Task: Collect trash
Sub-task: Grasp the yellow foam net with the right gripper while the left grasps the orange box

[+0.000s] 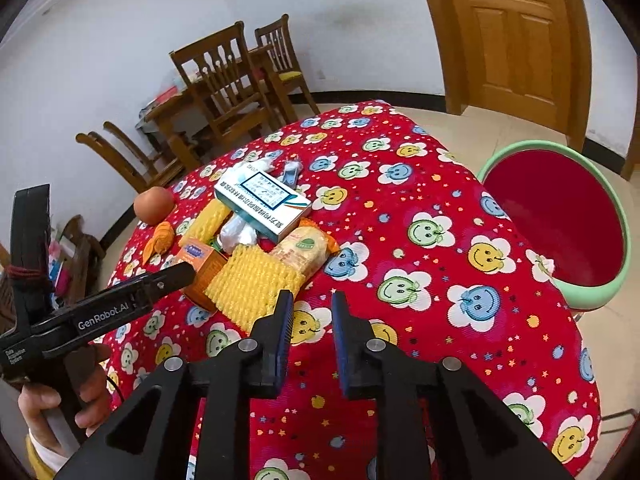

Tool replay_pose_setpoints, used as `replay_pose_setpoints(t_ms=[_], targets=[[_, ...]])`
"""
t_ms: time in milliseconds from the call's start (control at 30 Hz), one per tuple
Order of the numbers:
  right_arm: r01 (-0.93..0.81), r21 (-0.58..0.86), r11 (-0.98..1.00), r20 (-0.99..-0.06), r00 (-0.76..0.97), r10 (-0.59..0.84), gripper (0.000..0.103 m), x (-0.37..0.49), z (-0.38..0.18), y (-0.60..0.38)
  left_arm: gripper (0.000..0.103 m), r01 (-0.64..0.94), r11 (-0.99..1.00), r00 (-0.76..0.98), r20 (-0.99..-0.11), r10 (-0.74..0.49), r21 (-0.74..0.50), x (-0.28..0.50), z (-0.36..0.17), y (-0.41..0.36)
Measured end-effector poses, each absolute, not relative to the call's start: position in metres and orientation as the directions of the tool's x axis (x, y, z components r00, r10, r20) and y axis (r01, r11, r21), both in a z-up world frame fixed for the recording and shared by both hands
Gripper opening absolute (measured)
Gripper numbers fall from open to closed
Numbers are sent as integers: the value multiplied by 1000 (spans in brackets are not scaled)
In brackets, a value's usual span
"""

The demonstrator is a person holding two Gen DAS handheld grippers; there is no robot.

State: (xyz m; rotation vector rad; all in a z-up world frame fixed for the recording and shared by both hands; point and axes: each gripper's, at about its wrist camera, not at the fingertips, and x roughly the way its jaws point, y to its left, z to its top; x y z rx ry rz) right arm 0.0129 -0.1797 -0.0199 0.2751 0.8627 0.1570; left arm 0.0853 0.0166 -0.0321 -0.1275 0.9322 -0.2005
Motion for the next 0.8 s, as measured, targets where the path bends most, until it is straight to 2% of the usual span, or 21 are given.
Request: replay_pose_setpoints(t_ms=[333,433,533,600,667,700,800], targets=[[-22,297,955,-728,641,241,20,12,-19,-181,70,153,971,567,-789,-238,-183,88,-39,6],[-26,296,955,-729,639,244,20,11,-18,-180,52,159,965,560,-786,-261,-207,90,-41,8],[-31,297,954,-731,636,248,21,11,-18,-178,52,151,961,571,-773,-277,-232,88,-39,13],[-35,300,953,-732,632,254,25,12,-19,-176,52,147,963,591,-761,-270,-227,84,-35,16],[-34,310,950,-735,625,262,41,14,-21,-173,52,138,965,608,-750,-260,-222,80,-31,20],[-30,311,950,-741,619,262,45,16,-22,-172,52,129,967,618,-745,-252,-220,78,-29,23],[-37,329,944,-744,605,283,46,21,-25,-166,52,112,968,630,-738,-243,-223,75,-25,31]])
